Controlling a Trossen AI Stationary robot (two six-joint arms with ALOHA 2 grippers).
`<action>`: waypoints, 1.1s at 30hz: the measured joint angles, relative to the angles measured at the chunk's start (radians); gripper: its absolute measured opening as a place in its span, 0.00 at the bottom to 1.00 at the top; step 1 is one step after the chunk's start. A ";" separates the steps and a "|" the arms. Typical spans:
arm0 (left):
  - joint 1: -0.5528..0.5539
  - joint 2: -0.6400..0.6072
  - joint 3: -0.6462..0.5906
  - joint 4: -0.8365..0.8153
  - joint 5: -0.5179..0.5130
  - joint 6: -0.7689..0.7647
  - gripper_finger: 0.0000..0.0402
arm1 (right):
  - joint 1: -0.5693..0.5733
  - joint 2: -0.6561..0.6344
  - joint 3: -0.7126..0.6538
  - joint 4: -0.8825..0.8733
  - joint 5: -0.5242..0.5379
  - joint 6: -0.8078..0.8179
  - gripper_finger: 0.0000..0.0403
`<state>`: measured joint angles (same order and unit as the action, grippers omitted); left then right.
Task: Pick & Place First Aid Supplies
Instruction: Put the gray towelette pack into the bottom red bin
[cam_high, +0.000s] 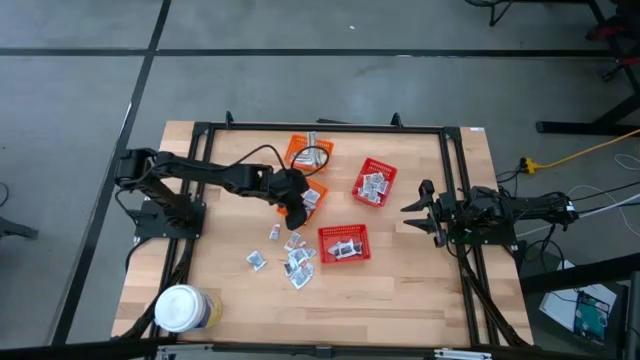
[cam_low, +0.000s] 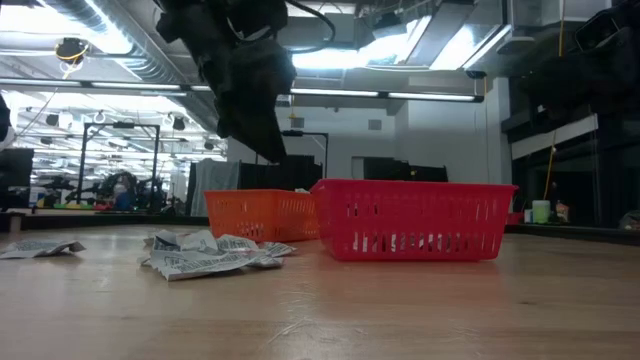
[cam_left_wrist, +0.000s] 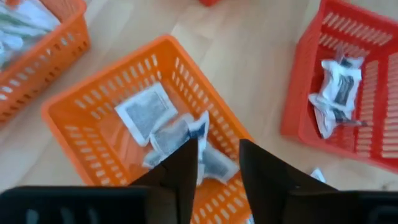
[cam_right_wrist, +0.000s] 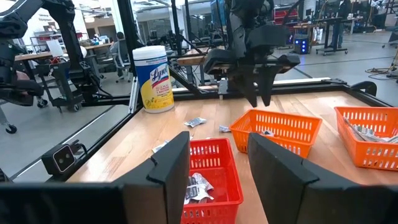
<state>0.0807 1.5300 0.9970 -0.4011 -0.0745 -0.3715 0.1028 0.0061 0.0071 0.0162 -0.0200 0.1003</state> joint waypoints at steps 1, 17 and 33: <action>0.000 -0.007 0.000 -0.014 0.014 -0.002 0.29 | 0.000 0.000 0.000 0.000 0.000 0.000 0.40; -0.183 -0.147 0.000 -0.149 0.119 -0.024 0.26 | 0.000 0.000 0.000 0.000 0.000 0.000 0.40; -0.485 -0.150 -0.001 -0.242 0.096 0.149 0.26 | 0.000 0.000 0.000 0.000 0.000 0.000 0.40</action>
<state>-0.4045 1.3796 0.9958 -0.6432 0.0211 -0.2221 0.1032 0.0063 0.0071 0.0162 -0.0199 0.1005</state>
